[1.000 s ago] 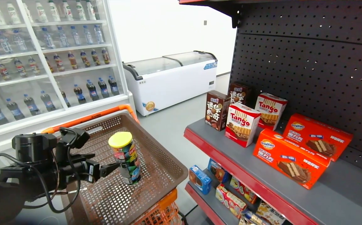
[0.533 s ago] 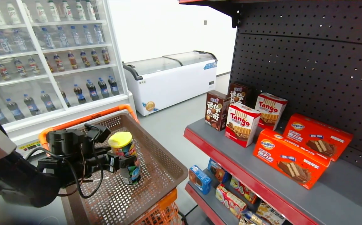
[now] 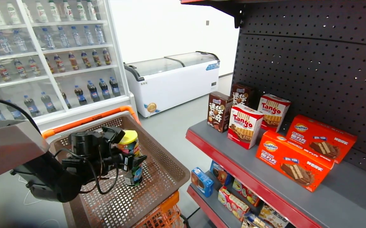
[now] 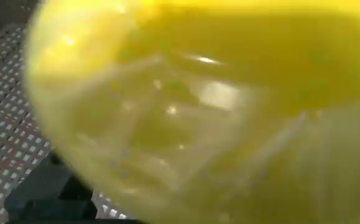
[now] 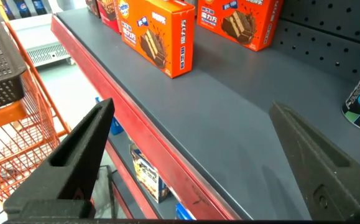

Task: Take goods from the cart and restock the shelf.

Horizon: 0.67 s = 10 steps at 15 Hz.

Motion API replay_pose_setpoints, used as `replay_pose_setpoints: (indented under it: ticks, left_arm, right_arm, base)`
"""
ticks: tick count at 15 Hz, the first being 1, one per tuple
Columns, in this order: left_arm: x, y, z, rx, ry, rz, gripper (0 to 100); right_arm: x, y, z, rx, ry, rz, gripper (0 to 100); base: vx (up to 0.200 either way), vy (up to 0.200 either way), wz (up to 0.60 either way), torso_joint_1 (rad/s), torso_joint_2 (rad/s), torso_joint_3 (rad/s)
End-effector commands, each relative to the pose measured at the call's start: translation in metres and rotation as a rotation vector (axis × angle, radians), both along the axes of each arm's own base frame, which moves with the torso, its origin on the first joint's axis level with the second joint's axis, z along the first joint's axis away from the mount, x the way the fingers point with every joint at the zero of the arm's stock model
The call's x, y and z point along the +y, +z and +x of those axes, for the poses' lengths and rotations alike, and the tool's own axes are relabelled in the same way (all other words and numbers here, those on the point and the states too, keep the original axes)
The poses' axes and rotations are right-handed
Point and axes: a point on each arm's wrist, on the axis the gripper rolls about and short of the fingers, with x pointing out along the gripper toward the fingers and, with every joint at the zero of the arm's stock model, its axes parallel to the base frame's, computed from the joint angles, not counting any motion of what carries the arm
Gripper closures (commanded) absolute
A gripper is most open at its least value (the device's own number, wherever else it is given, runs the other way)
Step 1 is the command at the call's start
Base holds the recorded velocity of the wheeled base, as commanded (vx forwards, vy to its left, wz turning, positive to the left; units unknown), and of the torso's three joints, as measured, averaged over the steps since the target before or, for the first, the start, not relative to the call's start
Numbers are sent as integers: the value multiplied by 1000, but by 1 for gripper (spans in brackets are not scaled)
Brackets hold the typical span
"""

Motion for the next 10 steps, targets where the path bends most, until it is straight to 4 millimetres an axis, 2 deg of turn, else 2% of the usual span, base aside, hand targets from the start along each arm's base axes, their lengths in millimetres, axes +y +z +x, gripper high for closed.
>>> replay_pose_setpoints:
  ticks: [1,4,5,10]
  left_arm:
    - [-2,-9,1,31,-4,3,0]
    - [-3,-10,2,28,-6,6,0]
    - [-3,-10,3,21,-6,5,100]
    - [-4,-2,7,-1,10,7,100]
  right_arm:
    - [0,0,0,1,1,-1,0]
    - [0,0,0,0,1,-1,0]
    - [0,0,0,1,1,-1,0]
    - [0,0,0,0,1,-1,0]
  base:
    - [0,0,0,0,0,0]
    - [0,0,0,0,0,0]
    - [0,0,0,0,0,0]
    - [0,0,0,0,0,0]
